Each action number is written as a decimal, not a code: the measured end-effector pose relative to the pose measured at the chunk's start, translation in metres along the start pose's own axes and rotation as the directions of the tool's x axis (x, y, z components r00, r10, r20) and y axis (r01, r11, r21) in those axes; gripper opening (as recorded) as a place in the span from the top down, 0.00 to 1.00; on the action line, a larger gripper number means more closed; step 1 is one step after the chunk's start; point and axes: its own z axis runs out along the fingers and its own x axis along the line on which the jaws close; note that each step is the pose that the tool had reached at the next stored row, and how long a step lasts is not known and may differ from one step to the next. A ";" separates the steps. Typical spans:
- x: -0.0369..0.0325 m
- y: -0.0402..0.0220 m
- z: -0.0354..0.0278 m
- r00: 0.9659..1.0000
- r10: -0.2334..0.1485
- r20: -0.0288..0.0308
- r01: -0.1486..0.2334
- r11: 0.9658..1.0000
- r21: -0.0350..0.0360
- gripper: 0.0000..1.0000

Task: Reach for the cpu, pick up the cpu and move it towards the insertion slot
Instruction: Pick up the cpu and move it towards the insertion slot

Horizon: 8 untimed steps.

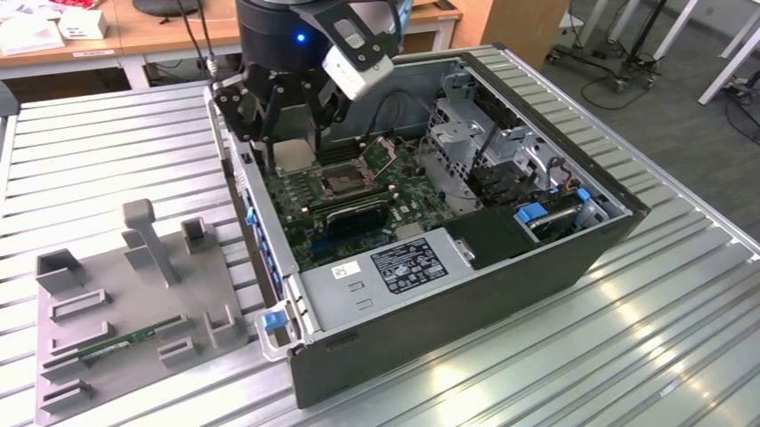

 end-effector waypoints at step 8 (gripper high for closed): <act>-0.0091 -0.0002 0.0000 1.000 0.000 0.000 0.000 1.000 0.000 0.46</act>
